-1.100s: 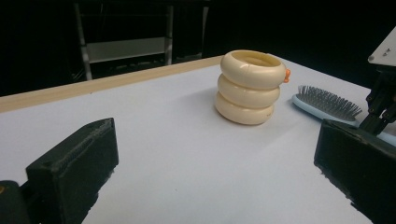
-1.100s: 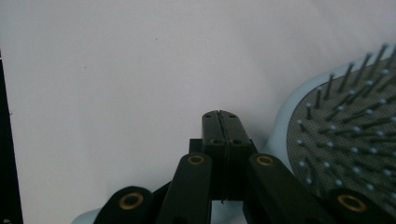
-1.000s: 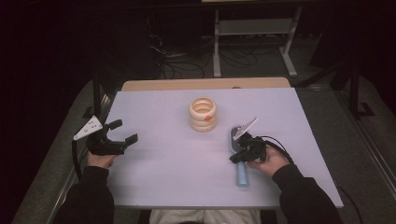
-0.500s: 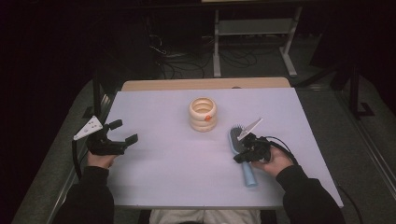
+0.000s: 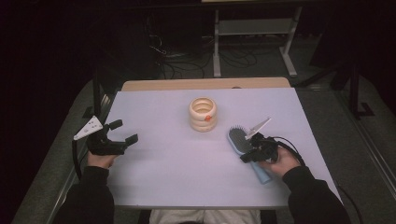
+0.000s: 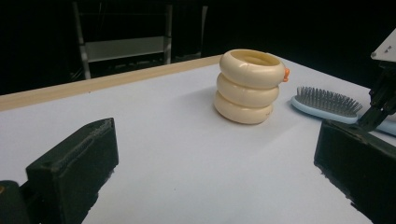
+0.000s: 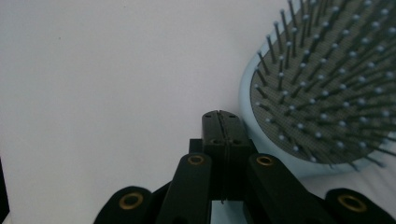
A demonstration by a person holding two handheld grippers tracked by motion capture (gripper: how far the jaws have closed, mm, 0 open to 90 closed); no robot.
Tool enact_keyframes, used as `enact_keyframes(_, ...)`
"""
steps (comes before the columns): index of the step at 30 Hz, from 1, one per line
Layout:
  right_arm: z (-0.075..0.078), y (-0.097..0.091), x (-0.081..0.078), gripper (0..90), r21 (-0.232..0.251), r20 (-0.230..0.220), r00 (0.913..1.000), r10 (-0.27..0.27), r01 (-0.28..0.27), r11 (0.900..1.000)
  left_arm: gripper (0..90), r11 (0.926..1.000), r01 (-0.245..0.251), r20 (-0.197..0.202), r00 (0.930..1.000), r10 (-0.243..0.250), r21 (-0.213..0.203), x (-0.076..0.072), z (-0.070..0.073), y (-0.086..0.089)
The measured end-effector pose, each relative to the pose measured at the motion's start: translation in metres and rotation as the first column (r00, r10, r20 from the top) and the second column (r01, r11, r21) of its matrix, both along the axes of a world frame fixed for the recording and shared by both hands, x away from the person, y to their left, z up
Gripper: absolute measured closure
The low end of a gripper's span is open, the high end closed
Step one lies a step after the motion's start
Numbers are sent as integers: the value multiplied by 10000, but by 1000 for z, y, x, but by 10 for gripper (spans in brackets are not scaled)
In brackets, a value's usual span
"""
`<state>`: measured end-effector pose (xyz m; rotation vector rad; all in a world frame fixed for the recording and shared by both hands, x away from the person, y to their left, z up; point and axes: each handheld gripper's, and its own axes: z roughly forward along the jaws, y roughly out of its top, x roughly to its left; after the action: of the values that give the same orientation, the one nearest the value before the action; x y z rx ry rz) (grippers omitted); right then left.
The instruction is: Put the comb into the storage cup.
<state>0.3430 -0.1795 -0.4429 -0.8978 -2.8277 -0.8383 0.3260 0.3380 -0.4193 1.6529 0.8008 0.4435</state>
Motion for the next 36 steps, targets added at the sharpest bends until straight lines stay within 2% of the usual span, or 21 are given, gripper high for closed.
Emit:
enact_keyframes(9, 1, -15, 1, 888, 9, 103, 9995, -305, 305, 9995, 0, 10000, -7, -7, 10000, 7, 3, 0, 0, 0)
enact_keyframes(20, 2, -27, 2, 888, -46, 204, 9989, -412, 413, 9991, 0, 10000, 6, -31, 10000, -6, 10, 0, 0, 0)
enact_keyframes(36, 2, -41, 9, 888, 142, 364, 9933, -1100, 1095, 9939, 0, 10000, 45, -40, 10000, -45, 2, 1, 0, -1)
